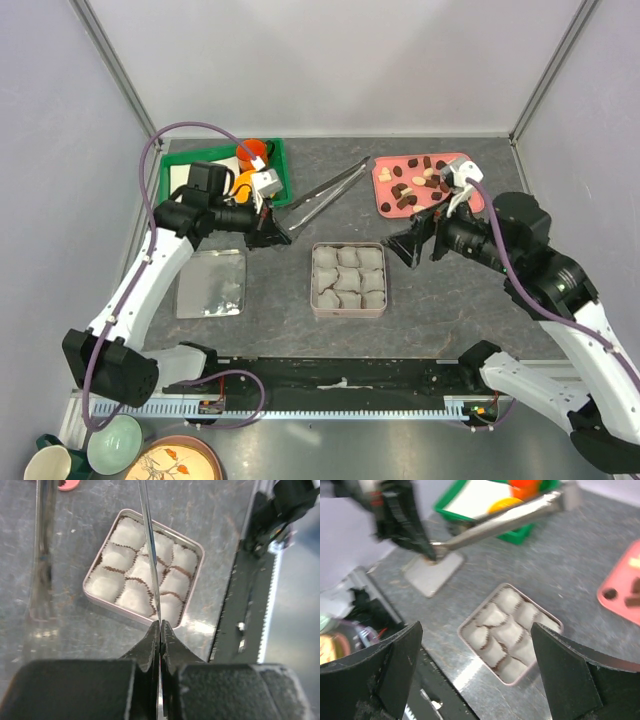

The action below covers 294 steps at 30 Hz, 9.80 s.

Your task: Pack the chocolate

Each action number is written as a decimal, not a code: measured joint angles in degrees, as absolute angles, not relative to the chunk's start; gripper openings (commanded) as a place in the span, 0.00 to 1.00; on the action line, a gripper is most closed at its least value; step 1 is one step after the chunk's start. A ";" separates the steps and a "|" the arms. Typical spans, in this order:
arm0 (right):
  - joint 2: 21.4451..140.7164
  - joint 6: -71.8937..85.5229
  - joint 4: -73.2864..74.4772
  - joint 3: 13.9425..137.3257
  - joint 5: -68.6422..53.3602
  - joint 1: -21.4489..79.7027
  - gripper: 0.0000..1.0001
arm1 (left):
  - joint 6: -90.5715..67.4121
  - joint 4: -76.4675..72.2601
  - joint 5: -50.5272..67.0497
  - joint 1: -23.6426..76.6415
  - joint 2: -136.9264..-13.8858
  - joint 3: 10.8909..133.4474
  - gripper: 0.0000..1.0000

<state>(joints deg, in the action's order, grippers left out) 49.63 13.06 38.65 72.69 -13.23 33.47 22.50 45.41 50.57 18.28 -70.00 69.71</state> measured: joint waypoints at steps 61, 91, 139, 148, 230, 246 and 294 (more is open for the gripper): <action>72.51 45.67 -36.56 53.91 -43.07 26.96 0.84 | 18.06 53.91 82.59 13.89 -72.55 72.95 0.04; 64.34 50.85 -36.34 50.37 -40.05 31.94 0.26 | 20.23 54.15 74.91 20.99 -67.83 71.85 0.40; 72.66 3.57 1.39 64.53 21.82 32.03 0.00 | 17.93 28.45 17.37 22.68 -77.17 59.35 0.86; 59.99 6.46 1.69 60.71 26.85 31.70 0.00 | 10.07 30.33 11.97 27.64 -118.48 106.10 0.95; 42.06 14.31 15.51 56.23 19.77 31.66 0.00 | -3.99 30.00 -11.42 39.99 -145.77 127.35 0.68; 44.71 14.37 15.55 55.77 19.97 31.66 0.00 | -3.68 24.10 -10.22 34.04 -125.40 94.15 0.56; 53.01 17.69 12.88 54.02 9.23 31.75 0.00 | 9.91 22.09 6.09 33.17 -104.60 66.00 0.99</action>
